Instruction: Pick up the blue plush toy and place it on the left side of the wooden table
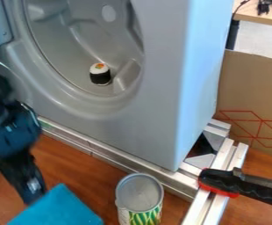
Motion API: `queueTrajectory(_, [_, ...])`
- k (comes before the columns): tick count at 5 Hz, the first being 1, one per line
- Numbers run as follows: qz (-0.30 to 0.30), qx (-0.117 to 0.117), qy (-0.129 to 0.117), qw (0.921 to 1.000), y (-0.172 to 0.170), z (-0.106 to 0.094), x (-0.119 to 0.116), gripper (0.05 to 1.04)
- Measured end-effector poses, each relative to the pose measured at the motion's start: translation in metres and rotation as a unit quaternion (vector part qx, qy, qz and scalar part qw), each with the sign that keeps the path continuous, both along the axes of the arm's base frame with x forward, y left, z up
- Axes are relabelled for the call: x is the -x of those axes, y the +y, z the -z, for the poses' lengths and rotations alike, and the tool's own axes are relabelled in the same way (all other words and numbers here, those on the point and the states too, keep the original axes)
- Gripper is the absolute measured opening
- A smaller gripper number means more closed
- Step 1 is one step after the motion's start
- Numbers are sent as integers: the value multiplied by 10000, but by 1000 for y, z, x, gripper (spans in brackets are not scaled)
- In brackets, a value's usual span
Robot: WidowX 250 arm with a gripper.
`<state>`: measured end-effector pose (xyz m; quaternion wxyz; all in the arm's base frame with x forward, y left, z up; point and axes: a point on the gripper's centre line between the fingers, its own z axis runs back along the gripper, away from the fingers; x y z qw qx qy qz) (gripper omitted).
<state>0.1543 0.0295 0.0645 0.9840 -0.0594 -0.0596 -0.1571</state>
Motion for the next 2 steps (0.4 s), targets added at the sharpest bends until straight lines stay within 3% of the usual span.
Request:
queueTrajectory(1, [125,-230,121,9996,-22,3,8,1001])
queueTrajectory(2, [137,-247,127,9995,-22,3,8,1001])
